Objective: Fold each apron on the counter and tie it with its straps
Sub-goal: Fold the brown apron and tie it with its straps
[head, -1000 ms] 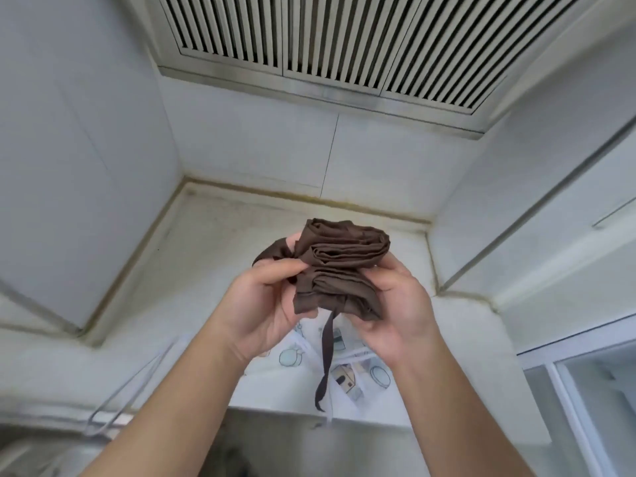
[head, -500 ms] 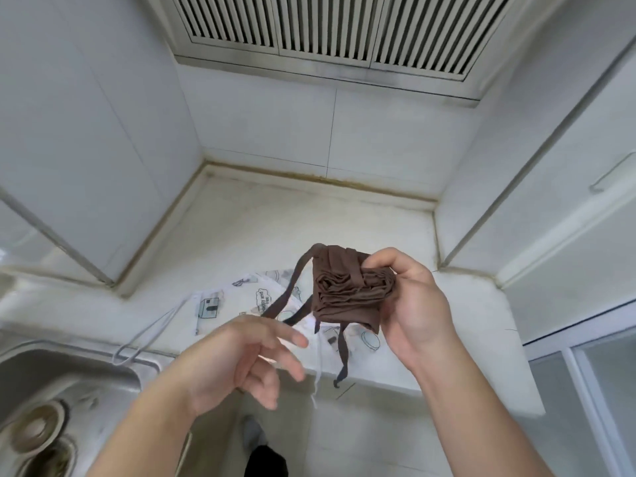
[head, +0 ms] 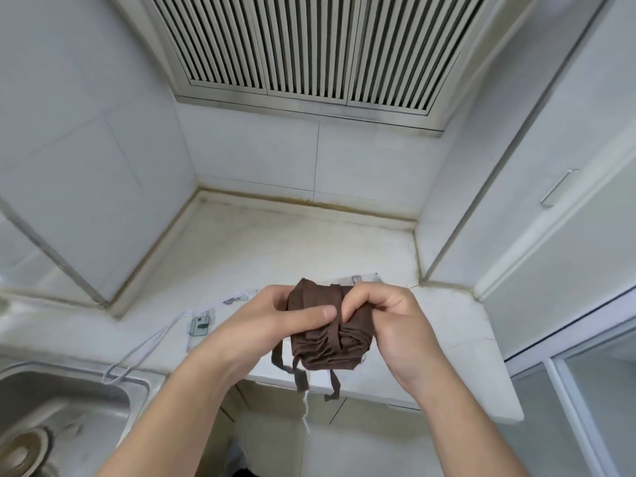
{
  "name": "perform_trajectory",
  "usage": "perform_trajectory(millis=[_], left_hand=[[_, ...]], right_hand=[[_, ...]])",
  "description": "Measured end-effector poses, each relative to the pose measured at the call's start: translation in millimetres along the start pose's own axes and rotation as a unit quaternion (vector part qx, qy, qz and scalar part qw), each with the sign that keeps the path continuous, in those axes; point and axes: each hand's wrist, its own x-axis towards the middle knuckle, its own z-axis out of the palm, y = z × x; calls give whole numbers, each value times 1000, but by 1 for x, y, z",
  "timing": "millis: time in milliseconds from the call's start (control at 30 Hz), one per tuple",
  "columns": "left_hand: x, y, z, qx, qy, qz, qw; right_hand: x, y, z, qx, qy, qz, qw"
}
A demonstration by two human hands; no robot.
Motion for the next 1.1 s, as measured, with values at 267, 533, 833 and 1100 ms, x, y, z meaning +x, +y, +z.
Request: perform_trajectory(millis=[267,533,833,1100], left_hand=[[4,18,-12,7,-14,14,1000],[11,14,6,72,164,64,982],[12,15,-14,-84,202,79,973],[5,21,-14,-113,166,106,974]], right_hand=[[-1,-10,-1,67,-32,13,997],[4,-9,20,-104,173,-82,976],[-38,3,11,187,30,-41,981],[-62,19,-8,91,61,80,991]])
